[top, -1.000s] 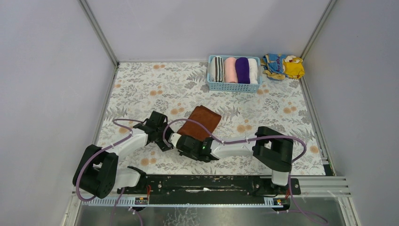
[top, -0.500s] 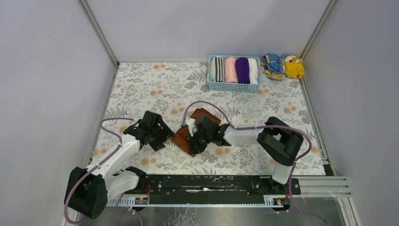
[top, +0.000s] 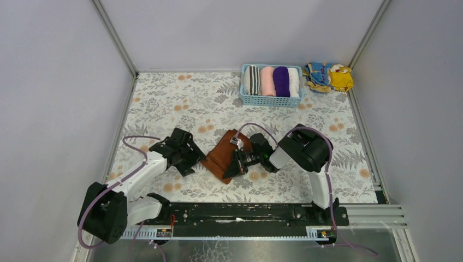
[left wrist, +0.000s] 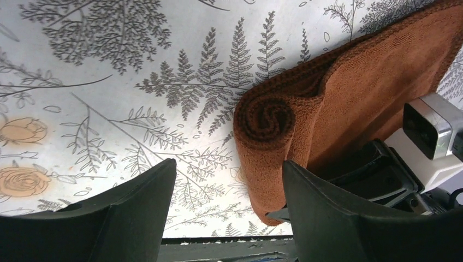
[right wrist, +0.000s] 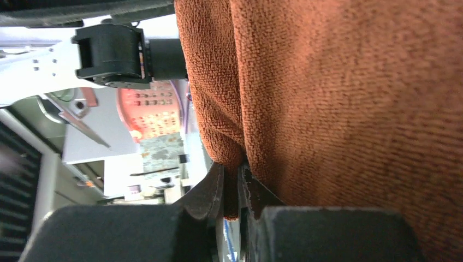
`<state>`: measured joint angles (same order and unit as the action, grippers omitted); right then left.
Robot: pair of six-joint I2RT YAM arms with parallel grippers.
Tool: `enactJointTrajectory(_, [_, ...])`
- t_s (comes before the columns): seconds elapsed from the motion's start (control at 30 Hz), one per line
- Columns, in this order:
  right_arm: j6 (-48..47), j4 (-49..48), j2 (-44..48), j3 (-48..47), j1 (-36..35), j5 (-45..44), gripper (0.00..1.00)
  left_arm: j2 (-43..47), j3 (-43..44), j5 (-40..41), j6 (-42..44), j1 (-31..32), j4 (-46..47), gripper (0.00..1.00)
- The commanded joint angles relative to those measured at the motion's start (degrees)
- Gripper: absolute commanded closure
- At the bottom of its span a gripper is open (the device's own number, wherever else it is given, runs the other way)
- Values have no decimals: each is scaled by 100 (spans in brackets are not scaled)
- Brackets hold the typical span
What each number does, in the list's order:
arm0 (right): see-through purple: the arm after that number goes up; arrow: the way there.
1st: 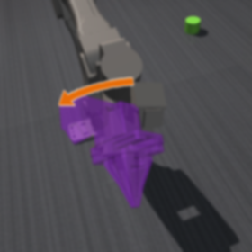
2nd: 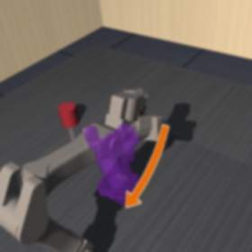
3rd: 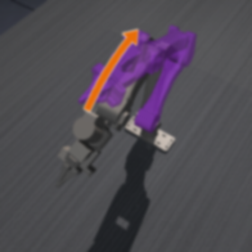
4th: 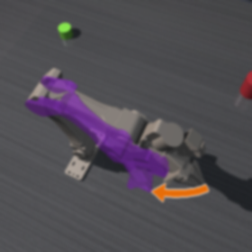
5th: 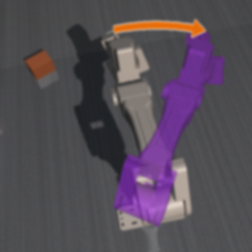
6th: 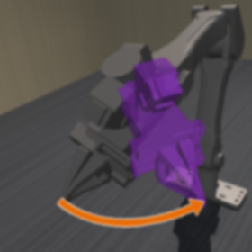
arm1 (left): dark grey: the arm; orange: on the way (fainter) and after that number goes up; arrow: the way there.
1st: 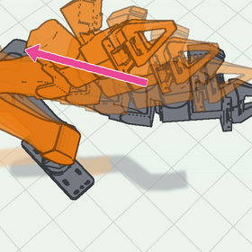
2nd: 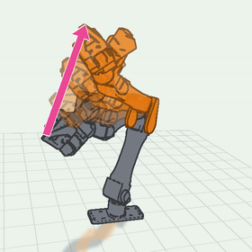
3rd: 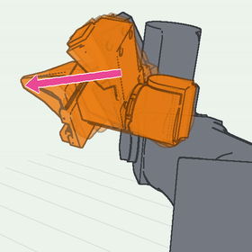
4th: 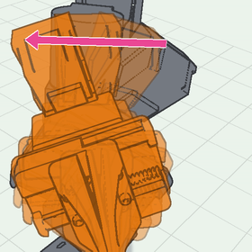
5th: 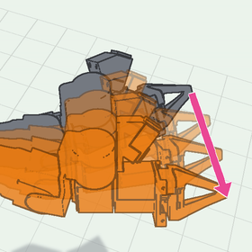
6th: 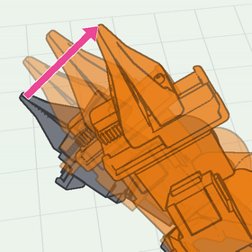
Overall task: Roll the towels
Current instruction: Roll the towel at the center of the board.
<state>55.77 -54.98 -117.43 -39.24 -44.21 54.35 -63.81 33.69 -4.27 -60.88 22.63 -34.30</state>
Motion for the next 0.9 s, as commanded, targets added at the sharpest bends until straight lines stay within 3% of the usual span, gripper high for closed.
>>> enactJointTrajectory(0.0, [1294,-1577,-336,104,144,500,95,-377,261,-47,-89,160,528,30])
enactJointTrajectory(0.13, [1153,-1194,-377,86,149,436,93,-819,366,28,-73,245,765,33])
enactJointTrajectory(0.27, [782,-502,-243,44,152,279,89,-1285,423,97,-5,279,957,44])
enactJointTrajectory(0.37, [231,414,78,-22,149,67,80,-1582,392,152,66,303,1033,51])
enactJointTrajectory(0.47, [-650,1789,731,-150,137,-327,65,-1770,351,168,123,303,1066,59])
enactJointTrajectory(0.67, [-3080,5223,2089,-983,-386,-2410,40,-1802,356,179,241,302,1020,70])
enactJointTrajectory(0.77, [-3701,6063,2482,-1390,-933,-3783,34,-1804,395,168,269,310,952,71])
enactJointTrajectory(0.87, [-4155,6266,2715,-1630,-1535,-4902,33,-1785,426,164,278,309,882,71])
